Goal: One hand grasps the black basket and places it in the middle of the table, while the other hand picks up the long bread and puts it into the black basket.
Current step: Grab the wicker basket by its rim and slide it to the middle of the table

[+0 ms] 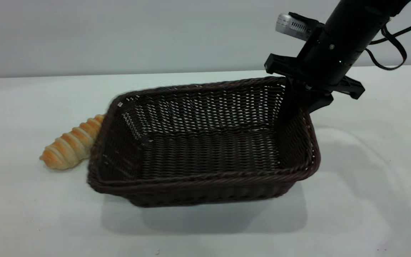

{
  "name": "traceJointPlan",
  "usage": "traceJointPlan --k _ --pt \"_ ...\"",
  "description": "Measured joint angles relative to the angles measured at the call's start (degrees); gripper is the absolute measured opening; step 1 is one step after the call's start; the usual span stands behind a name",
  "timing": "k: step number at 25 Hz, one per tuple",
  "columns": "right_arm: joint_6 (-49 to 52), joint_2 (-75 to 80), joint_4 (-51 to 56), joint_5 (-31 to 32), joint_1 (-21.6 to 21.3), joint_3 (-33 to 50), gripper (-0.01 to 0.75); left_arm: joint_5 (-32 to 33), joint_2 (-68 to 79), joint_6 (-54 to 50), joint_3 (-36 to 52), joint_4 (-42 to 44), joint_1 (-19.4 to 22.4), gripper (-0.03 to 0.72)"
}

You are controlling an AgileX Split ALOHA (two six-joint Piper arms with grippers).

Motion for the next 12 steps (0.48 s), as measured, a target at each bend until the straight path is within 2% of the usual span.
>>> traceJointPlan --k 9,12 --pt "1.7 4.8 -1.1 -0.2 -0.2 -3.1 0.101 0.1 0.0 0.0 0.0 0.0 0.0 0.512" --pt "2.5 4.8 -1.0 -0.5 -0.4 -3.1 0.172 0.1 0.0 0.0 0.0 0.0 0.0 0.512"
